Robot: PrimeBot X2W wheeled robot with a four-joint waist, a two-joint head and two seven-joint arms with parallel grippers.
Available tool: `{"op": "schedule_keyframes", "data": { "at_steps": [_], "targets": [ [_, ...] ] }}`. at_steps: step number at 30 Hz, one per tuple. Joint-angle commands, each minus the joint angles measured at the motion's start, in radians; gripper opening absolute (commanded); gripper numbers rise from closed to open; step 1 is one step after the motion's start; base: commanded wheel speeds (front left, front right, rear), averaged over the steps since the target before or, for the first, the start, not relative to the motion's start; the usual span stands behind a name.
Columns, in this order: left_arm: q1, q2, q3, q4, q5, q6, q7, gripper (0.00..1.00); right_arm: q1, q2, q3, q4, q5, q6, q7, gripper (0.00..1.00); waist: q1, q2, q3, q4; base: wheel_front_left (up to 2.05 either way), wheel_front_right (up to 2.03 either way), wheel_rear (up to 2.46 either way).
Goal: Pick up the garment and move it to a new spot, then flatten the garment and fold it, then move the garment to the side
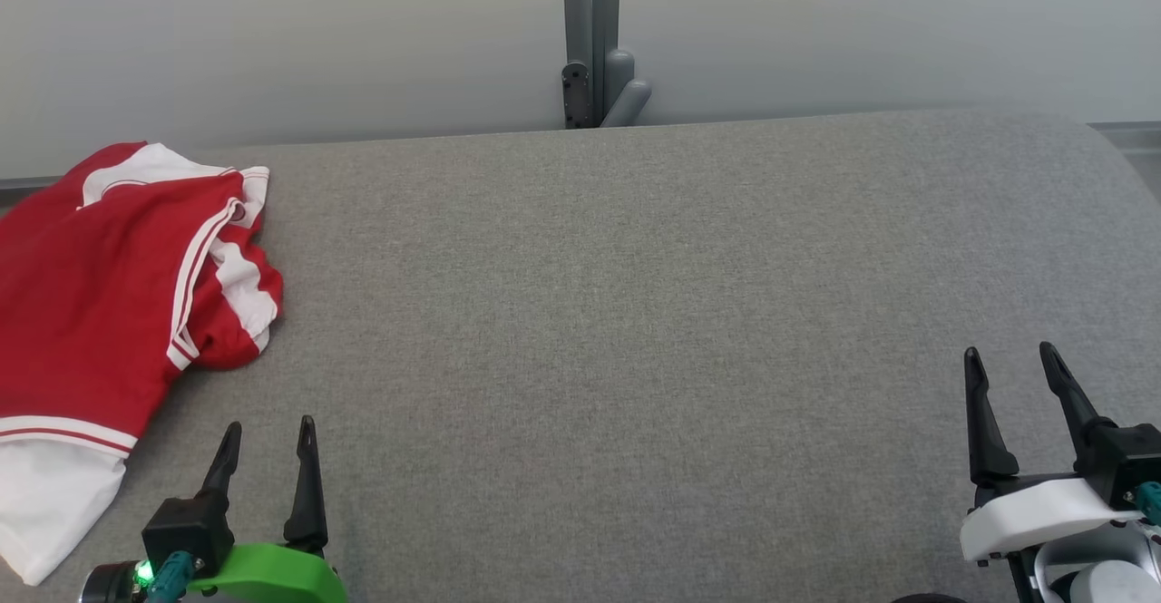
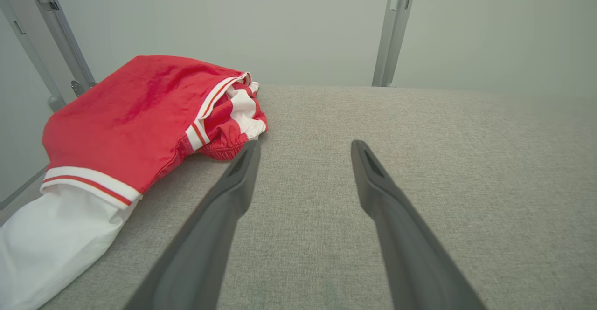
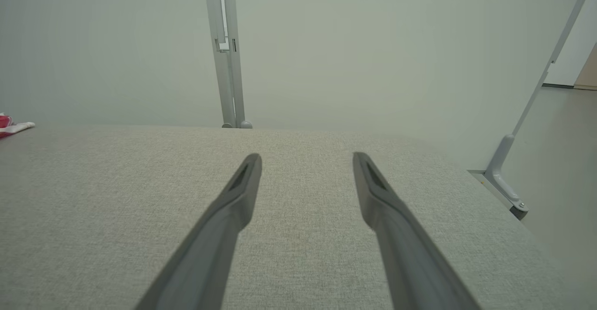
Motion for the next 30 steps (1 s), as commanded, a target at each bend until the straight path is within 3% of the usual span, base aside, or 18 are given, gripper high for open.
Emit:
{"op": "schedule_keyframes", "data": {
  "at_steps": [1, 11, 30],
  "targets": [
    [0.006, 0.001, 0.004, 0.000, 0.023, -0.003, -0.009, 1.00, 0.005, -0.002, -0.003, 0.000, -0.018, 0.000, -0.008, 1.00, 0.0000, 0.0110, 0.000, -0.001, 0.00, 0.00, 0.00],
    [0.002, -0.009, 0.026, -0.002, 0.095, -0.012, -0.028, 1.00, 0.015, 0.004, 0.010, 0.003, -0.061, 0.000, -0.027, 1.00, 0.0000, 0.0120, 0.005, -0.002, 0.00, 0.00, 0.00],
    [-0.007, -0.020, 0.041, -0.005, 0.108, -0.024, -0.026, 1.00, 0.014, 0.009, 0.016, 0.021, -0.026, 0.000, -0.024, 1.00, 0.0000, 0.0120, 0.007, -0.002, 0.00, 0.00, 0.00]
  ]
}}
